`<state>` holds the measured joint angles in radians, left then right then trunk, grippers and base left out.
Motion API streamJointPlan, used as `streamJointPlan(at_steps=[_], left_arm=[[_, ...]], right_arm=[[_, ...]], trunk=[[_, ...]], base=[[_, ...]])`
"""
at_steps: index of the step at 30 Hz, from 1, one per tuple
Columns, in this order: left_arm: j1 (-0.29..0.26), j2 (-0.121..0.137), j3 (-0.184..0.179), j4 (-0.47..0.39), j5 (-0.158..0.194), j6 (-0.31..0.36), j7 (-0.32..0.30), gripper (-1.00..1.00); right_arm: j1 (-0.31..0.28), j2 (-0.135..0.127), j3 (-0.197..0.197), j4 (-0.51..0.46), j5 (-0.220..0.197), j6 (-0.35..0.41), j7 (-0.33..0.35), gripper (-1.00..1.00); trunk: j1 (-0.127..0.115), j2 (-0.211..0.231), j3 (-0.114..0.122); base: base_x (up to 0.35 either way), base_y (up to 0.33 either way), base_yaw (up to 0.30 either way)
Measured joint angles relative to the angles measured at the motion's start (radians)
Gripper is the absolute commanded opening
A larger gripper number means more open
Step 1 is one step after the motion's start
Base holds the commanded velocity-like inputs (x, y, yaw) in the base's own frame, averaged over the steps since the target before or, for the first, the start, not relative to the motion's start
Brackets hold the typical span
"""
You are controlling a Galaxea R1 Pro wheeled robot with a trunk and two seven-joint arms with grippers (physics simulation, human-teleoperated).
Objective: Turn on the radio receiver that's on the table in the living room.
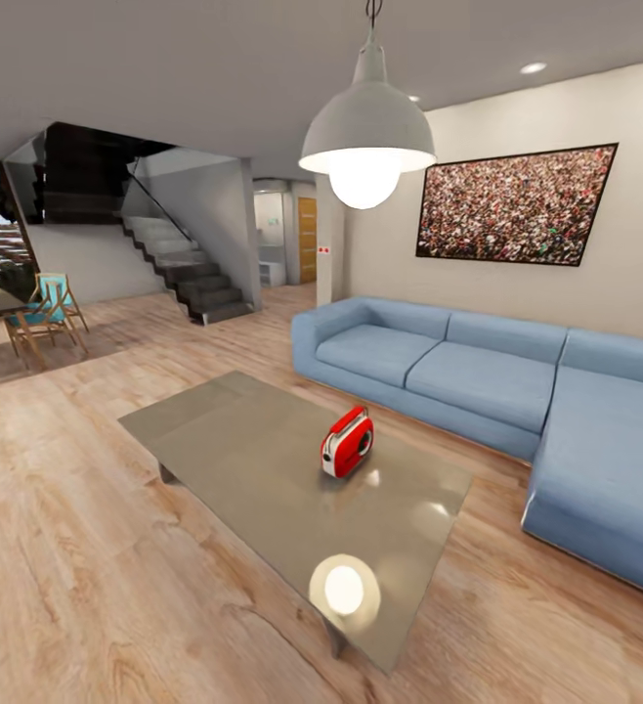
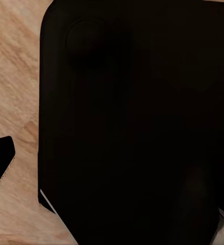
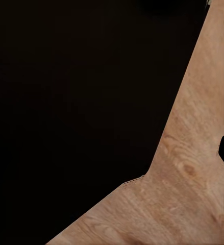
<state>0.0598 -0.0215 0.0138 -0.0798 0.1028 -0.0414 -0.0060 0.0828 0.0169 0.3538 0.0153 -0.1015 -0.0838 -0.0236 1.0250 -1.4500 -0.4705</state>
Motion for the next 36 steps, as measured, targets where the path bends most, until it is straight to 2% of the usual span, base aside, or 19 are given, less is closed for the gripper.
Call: streamJointPlan(at_steps=[6, 11, 36], left_arm=[[0.000, 0.000, 0.000, 0.000, 0.000, 0.000, 0.000, 1.00], [0.000, 0.000, 0.000, 0.000, 0.000, 0.000, 0.001, 1.00], [0.000, 0.000, -0.001, 0.000, 0.000, 0.002, 0.001, 1.00]], right_arm=[[0.000, 0.000, 0.000, 0.000, -0.001, 0.000, -0.001, 1.00], [0.000, 0.000, 0.000, 0.000, 0.000, 0.000, -0.001, 1.00], [0.000, 0.000, 0.001, 0.000, 0.001, -0.001, -0.001, 1.00]], trunk=[[0.000, 0.000, 0.000], [0.000, 0.000, 0.000], [0.000, 0.000, 0.000]], base=[[0.321, 0.082, 0.006], [0.251, 0.079, 0.188], [0.010, 0.003, 0.296]])
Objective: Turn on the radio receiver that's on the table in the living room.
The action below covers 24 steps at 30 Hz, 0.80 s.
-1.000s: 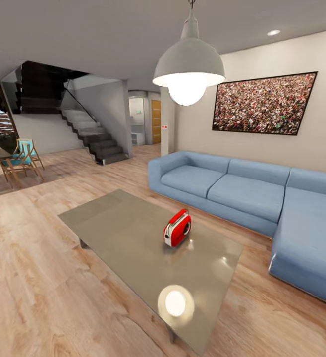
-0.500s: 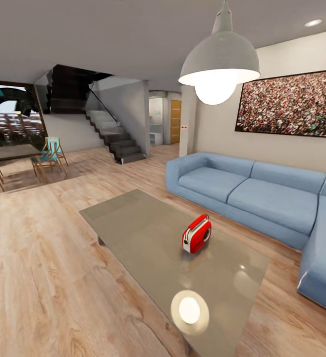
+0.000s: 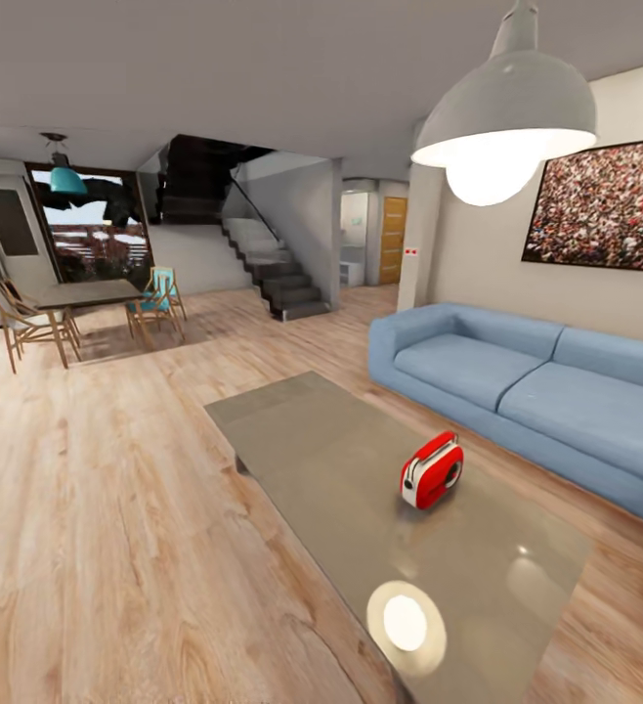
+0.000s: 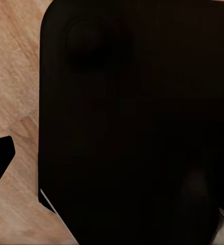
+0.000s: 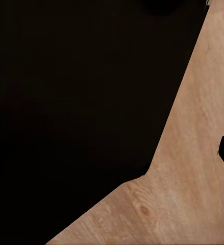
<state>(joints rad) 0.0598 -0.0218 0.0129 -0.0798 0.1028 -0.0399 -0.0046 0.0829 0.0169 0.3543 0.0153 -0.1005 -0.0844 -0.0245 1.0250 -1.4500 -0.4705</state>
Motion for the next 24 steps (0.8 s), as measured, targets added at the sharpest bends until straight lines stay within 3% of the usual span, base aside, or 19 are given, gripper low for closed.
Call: streamJointPlan(at_steps=[12, 24], left_arm=[[0.000, 0.001, 0.001, 0.000, 0.000, -0.001, 0.000, 1.00], [0.000, 0.003, 0.001, 0.000, 0.001, -0.002, -0.002, 1.00]], right_arm=[[0.000, 0.000, 0.000, 0.000, 0.000, 0.001, 0.000, 1.00], [0.000, 0.000, 0.000, 0.000, -0.001, 0.000, 0.002, 1.00]], trunk=[[0.000, 0.000, 0.000], [0.000, 0.000, 0.000]], base=[[0.064, 0.000, 0.287], [0.308, 0.039, 0.042]])
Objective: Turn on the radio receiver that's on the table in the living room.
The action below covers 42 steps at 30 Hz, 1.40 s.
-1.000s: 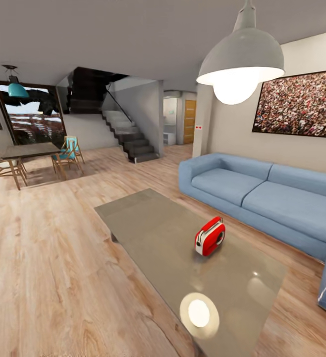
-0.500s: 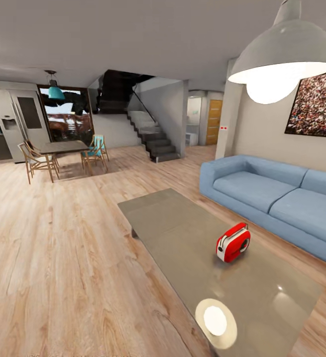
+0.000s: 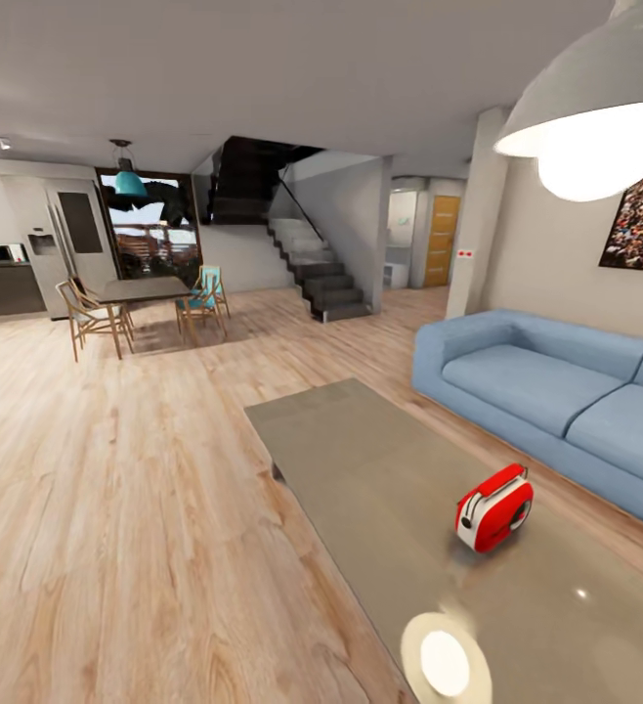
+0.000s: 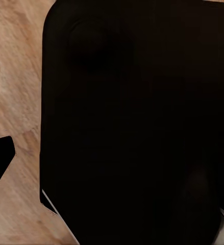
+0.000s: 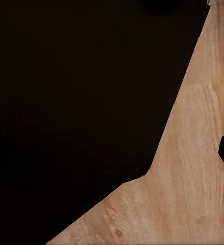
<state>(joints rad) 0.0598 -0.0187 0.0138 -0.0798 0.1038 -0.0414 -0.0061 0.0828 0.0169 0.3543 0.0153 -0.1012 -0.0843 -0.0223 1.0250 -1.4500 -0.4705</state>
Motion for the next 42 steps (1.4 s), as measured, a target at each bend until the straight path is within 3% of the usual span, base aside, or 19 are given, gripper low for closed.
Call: streamJointPlan(at_steps=[25, 36, 42], left_arm=[[0.000, 0.000, 0.001, 0.000, 0.000, 0.002, 0.001, 1.00], [0.000, 0.000, 0.002, 0.000, 0.001, 0.002, 0.001, 1.00], [0.000, 0.000, 0.002, 0.000, 0.001, 0.002, 0.002, 1.00]], right_arm=[[0.000, 0.000, 0.000, 0.000, 0.001, 0.000, 0.000, 1.00], [0.000, 0.000, 0.000, 0.000, 0.000, -0.002, 0.002, 1.00], [0.000, 0.000, 0.000, 0.000, -0.004, -0.002, 0.005, 1.00]], trunk=[[0.000, 0.000, 0.000], [0.000, 0.000, 0.000], [0.000, 0.000, 0.001]], base=[[0.301, 0.204, 0.000], [0.319, 0.036, -0.005], [0.168, 0.000, -0.213]])
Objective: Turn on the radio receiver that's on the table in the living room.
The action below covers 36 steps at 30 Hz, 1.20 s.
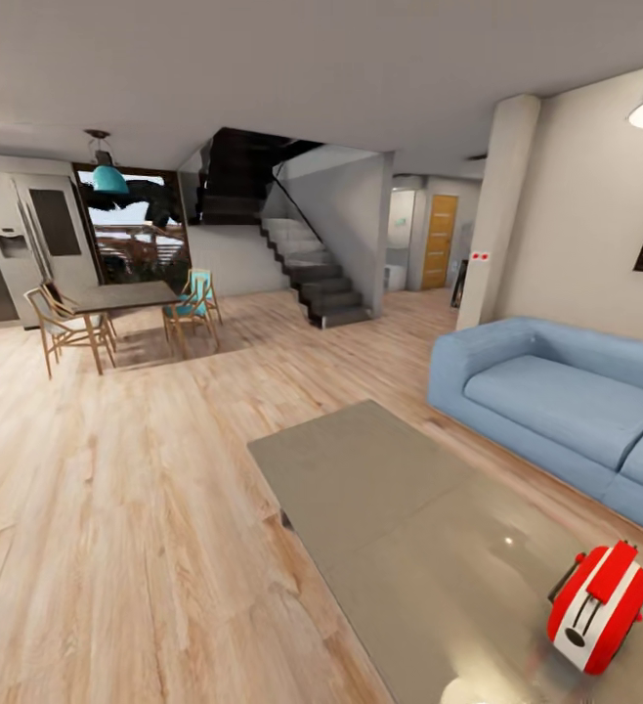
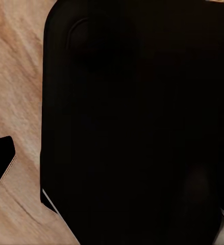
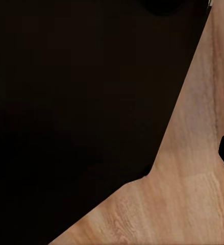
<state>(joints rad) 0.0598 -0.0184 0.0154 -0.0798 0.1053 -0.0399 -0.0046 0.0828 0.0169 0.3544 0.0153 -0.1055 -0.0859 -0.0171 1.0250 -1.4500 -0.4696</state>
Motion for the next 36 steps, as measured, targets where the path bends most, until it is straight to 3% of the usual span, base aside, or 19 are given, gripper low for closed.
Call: streamJointPlan(at_steps=[36], left_arm=[[0.000, -0.002, 0.000, 0.000, -0.001, 0.000, 0.001, 1.00]], right_arm=[[0.000, 0.000, 0.000, 0.000, 0.002, 0.000, 0.003, 1.00]], trunk=[[0.000, 0.000, 0.011]], base=[[0.003, 0.000, -0.292]])
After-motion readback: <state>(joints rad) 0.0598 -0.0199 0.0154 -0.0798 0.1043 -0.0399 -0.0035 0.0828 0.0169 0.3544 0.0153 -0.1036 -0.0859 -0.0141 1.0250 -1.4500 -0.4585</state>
